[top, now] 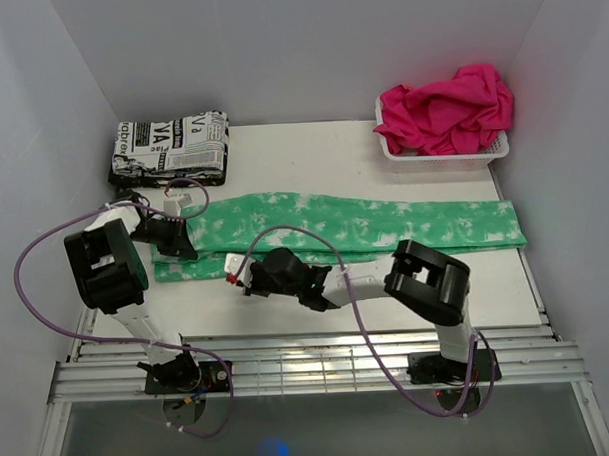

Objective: Fold and stack the trousers
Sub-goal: Fold the trousers

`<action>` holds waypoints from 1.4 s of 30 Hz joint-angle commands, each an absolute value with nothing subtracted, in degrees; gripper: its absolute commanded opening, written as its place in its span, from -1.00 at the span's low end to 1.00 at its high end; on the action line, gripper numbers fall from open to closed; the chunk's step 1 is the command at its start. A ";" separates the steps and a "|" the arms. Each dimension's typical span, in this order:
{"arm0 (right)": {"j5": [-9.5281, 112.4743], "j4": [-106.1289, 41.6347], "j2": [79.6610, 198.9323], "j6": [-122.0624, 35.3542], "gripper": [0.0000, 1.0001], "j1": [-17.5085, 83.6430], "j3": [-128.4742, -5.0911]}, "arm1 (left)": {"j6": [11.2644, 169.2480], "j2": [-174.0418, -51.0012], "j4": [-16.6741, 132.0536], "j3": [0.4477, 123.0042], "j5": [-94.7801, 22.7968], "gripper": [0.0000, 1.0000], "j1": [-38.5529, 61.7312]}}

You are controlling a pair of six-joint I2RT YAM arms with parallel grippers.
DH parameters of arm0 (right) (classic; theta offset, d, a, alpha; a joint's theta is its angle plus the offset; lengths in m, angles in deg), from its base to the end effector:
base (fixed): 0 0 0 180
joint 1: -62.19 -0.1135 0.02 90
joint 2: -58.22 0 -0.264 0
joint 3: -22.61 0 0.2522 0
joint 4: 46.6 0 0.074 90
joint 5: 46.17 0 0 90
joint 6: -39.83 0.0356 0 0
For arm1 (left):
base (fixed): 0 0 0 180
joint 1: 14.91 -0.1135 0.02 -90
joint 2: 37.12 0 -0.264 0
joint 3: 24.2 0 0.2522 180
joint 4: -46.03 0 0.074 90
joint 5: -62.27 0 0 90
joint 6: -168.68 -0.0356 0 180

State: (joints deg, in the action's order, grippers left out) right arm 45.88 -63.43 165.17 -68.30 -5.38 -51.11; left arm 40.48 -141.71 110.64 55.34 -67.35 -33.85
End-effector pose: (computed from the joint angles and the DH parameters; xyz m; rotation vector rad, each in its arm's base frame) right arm 0.1564 0.3823 0.1969 -1.3140 1.3791 0.6268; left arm 0.3059 0.0810 0.1608 0.4514 2.6430 -0.8444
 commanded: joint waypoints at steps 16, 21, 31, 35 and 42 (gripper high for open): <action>30.03 -85.24 184.69 -77.08 -0.85 -9.09 -66.20 | 38.16 -140.83 117.18 59.87 -70.18 -1.00 -33.46; 30.65 -81.54 189.16 -73.99 -0.85 -8.82 -70.51 | 38.16 -139.60 117.80 61.27 -69.48 -1.00 -33.45; 30.04 -72.05 195.06 -68.37 -0.85 -8.56 -78.95 | 37.55 -138.28 122.89 66.46 -70.18 -1.00 -33.37; 28.98 -69.05 196.38 -66.69 -0.85 -7.94 -81.32 | 36.14 -137.23 126.93 68.13 -69.48 -1.00 -33.45; 27.66 -68.88 196.73 -66.87 -0.85 -7.50 -82.11 | 33.50 -132.04 130.28 64.63 -67.19 -1.00 -33.46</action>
State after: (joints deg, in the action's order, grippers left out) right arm 29.66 -68.74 195.64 -68.17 -7.91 -79.55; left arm 35.65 -137.80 126.75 65.91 -67.13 -33.41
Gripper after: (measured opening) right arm 0.078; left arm 0.008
